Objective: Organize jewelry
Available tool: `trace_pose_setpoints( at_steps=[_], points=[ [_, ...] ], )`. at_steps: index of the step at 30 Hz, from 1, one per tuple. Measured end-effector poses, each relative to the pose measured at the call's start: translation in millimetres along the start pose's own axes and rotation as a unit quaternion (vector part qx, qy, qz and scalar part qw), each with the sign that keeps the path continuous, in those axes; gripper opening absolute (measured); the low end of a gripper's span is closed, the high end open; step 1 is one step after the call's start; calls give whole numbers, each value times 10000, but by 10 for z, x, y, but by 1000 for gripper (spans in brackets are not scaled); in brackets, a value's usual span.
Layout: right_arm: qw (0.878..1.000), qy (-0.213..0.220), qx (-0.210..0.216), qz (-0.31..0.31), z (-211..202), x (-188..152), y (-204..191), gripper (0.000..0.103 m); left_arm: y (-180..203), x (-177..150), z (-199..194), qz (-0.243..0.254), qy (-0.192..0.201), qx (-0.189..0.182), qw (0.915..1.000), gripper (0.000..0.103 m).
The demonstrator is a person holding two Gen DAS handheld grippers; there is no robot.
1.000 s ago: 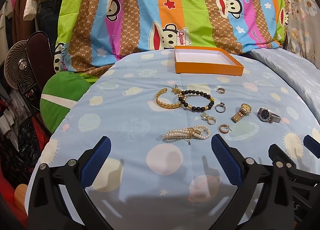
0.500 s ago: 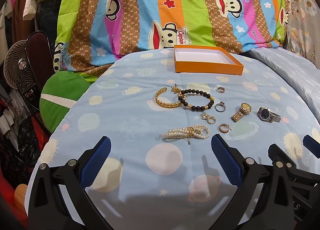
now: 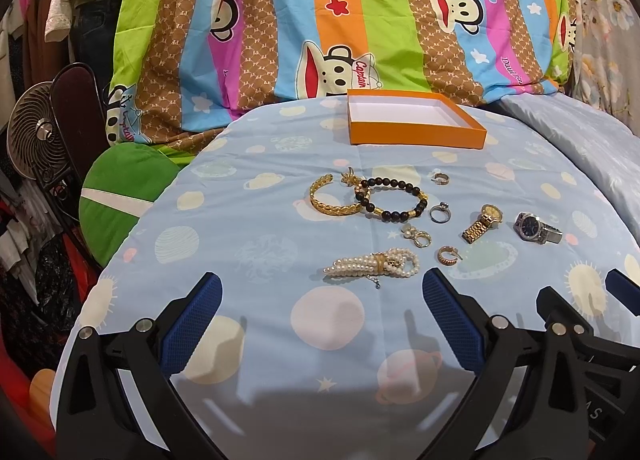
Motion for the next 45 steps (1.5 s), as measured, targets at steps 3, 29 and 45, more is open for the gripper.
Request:
trace_pose_setpoints(
  at_steps=[3,29,45],
  points=[
    [10000,-1,-1,0,0,-4,1,92,1,0,0,1,-2,1,10000,98],
    [9992,-100,384,81,6,-27,-10,92,-125,-82,45,-347,-183,-485,9981,98],
    [9901,-402,875,-1024,474,408,168,92,-131,93,377,784,-512,-1238,9879,98]
  ],
)
Point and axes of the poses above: each gripper's, at about its wrist camera, not at the fingertips, and z roughly the way its jaws point, y to its right, x to its top, the point moved 4 cm from there along z, roughly the way its jaws point
